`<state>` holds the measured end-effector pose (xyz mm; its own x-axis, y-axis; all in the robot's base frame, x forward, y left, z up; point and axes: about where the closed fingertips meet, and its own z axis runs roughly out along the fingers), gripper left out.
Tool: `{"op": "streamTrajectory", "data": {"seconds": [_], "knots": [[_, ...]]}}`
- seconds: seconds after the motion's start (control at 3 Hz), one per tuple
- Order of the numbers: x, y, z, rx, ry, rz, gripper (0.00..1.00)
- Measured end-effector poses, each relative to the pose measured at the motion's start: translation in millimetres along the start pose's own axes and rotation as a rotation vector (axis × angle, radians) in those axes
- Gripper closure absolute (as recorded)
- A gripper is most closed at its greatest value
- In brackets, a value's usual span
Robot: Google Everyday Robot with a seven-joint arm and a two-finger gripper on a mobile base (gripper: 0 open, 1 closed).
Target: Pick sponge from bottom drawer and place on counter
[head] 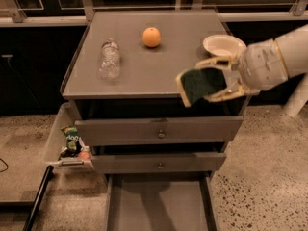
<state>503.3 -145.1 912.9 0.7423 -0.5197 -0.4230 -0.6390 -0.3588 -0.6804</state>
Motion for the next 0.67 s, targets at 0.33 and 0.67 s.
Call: {"op": "streamTrajectory", "data": {"seconds": [0.33, 0.67], "knots": [[-13.7, -42.8, -13.9, 0.119, -0.067, 0.060, 1.00], [-1.7, -68.2, -11.1, 0.251, -0.059, 0.137, 1.00]]}}
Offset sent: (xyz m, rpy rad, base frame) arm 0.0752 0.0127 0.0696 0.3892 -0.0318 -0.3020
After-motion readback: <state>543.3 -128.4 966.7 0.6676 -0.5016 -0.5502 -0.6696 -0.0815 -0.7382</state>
